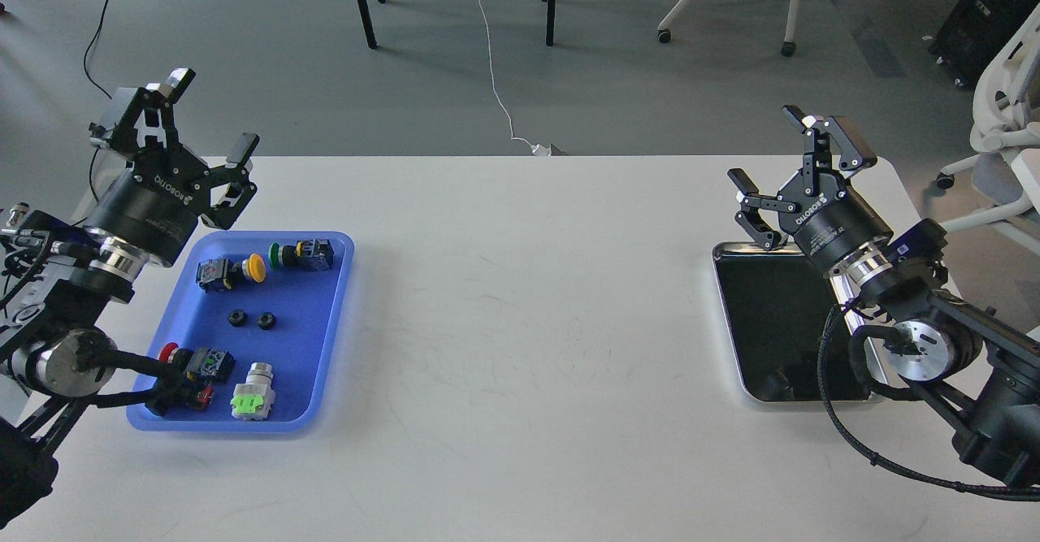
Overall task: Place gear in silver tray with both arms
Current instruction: 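Move the left gripper down toward the black gears in the blue tray, then grasp a small black gear in the blue tray with the left gripper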
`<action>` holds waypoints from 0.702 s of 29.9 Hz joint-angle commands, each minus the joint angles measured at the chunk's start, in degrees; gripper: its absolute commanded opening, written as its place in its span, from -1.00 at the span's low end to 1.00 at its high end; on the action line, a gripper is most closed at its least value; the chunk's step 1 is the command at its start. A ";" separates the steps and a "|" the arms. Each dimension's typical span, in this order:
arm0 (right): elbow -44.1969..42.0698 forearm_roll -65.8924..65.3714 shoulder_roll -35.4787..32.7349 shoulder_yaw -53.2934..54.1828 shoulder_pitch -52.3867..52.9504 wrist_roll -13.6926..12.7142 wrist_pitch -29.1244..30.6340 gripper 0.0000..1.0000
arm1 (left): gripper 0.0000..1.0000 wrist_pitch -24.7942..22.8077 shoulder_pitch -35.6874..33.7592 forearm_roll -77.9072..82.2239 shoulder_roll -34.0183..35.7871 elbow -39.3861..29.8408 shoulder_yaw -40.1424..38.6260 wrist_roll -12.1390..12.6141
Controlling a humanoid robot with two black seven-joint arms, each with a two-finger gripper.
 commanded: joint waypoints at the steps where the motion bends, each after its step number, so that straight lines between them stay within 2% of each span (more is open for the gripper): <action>1: -0.05 0.00 0.00 0.08 0.09 0.00 0.00 0.98 | 0.96 -1.97 -0.03 5.13 0.81 -0.05 0.16 -1.91; 4: -0.23 0.00 0.00 0.08 0.09 0.00 0.00 0.98 | 0.96 -4.78 -0.12 16.45 1.43 -0.05 -0.02 -4.51; 10: -0.14 0.00 0.44 -0.10 0.18 0.00 0.00 0.98 | 0.96 -8.31 -0.29 42.91 5.29 -0.92 0.42 -4.51; 17: -0.14 0.00 0.53 -0.19 0.18 0.00 0.00 0.98 | 0.96 -8.05 -2.31 69.64 11.18 -4.44 3.40 -4.51; 21: -0.14 0.00 0.71 -0.19 0.18 0.00 0.00 0.98 | 0.96 -7.52 -3.37 78.00 13.02 -5.76 5.51 -4.51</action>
